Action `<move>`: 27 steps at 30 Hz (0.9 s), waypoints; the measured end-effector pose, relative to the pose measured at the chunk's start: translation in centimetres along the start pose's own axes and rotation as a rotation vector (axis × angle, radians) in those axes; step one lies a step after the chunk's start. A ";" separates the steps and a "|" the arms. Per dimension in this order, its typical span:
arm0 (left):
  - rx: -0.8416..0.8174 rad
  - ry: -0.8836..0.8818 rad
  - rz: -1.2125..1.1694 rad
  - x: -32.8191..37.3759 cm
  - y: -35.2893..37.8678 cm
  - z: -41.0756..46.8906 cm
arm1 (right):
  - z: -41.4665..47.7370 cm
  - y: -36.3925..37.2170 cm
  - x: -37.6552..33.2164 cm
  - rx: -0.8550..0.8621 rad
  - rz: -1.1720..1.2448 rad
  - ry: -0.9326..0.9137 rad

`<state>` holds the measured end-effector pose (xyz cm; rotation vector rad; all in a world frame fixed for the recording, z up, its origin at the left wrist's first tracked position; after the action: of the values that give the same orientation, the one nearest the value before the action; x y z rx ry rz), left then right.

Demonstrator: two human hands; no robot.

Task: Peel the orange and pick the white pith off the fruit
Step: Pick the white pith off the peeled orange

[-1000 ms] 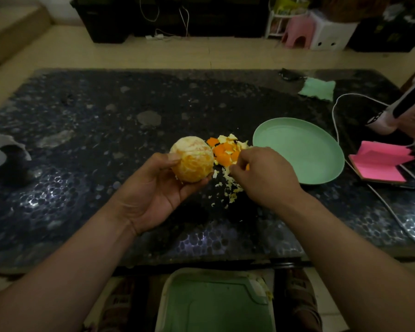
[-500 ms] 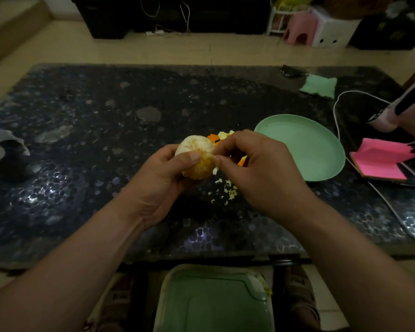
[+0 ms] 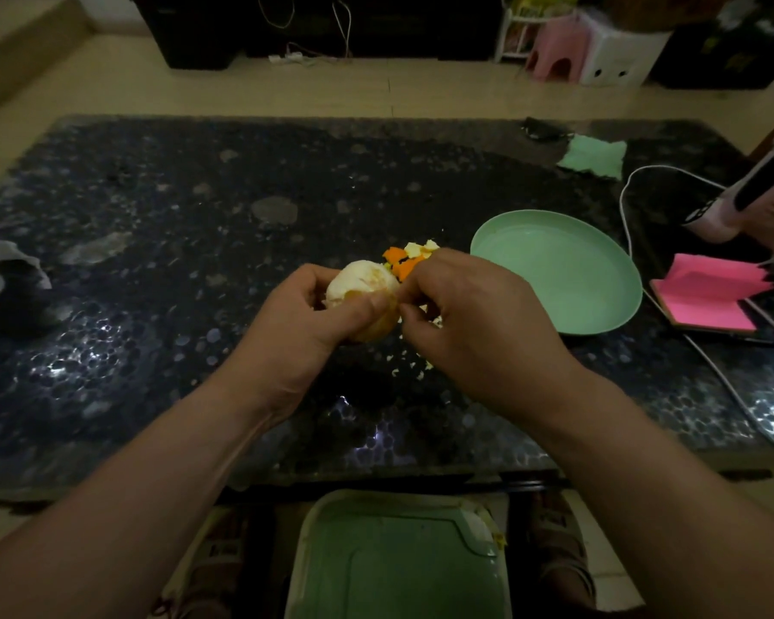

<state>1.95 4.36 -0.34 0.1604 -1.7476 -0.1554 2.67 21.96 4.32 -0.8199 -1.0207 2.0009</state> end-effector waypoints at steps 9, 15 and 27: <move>-0.046 -0.020 -0.051 0.4 -0.1 -0.3 | -0.2 0.0 0.2 0.014 0.193 0.136; -0.115 -0.102 -0.235 0.4 0.0 -0.3 | -0.4 -0.5 0.5 -0.014 0.425 0.247; -0.192 -0.120 -0.336 0.7 -0.2 -0.1 | -0.4 -0.6 1.1 -0.077 0.680 0.349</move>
<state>1.89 4.02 0.27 0.3084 -1.8033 -0.5862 2.59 23.30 4.38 -1.6603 -0.6633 2.2407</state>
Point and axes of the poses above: each hand's wrist, its own z-axis towards the middle knuckle, its own y-axis out of the palm, x = y × z, the point moved 4 cm from there along z, towards the middle knuckle, and after that the axes turned 7 degrees about -z, right-handed, at the moved point
